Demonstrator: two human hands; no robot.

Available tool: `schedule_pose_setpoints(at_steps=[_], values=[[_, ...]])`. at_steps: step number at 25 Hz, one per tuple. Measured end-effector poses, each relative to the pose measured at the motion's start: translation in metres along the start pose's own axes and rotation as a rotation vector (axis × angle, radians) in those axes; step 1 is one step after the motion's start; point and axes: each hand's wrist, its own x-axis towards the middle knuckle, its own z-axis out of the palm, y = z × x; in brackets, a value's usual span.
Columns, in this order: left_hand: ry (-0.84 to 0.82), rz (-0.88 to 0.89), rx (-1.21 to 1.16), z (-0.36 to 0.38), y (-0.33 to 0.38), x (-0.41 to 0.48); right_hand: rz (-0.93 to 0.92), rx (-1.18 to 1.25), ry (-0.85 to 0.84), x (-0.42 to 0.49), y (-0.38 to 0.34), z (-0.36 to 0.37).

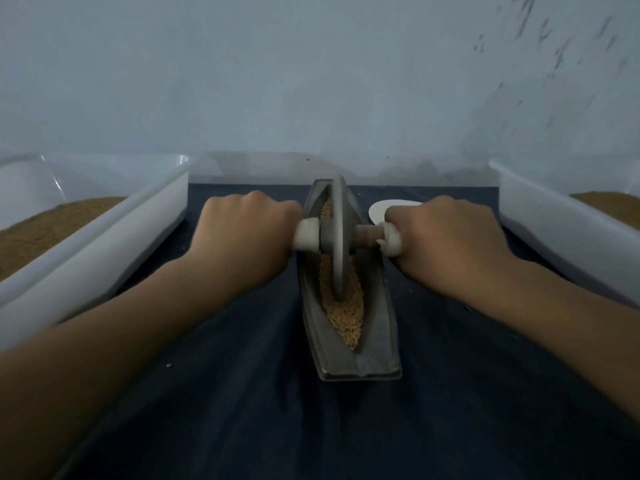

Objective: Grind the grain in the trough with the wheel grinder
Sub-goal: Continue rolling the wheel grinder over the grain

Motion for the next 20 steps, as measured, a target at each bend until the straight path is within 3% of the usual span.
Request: schedule_pose_setpoints(at_steps=[2, 9, 11, 14, 17, 20], values=[[0.055, 0.018, -0.042, 0.001, -0.006, -0.012, -0.058, -0.018, 0.060, -0.006, 0.004, -0.007], [-0.156, -0.217, -0.135, 0.026, 0.001, 0.035, 0.084, 0.027, -0.197, 0.063, -0.012, 0.006], [-0.139, -0.170, -0.167, 0.020, -0.003, 0.017, -0.006, 0.013, -0.197, 0.050, -0.006, -0.003], [0.021, 0.017, -0.106, 0.004, -0.011, -0.018, -0.111, -0.045, -0.073, 0.006, 0.001, -0.019], [0.005, 0.072, -0.036, -0.001, -0.013, -0.010, -0.041, -0.038, -0.034, -0.005, 0.004, -0.017], [-0.113, -0.082, 0.007, 0.011, 0.000, 0.026, 0.121, 0.045, -0.172, 0.030, -0.004, 0.005]])
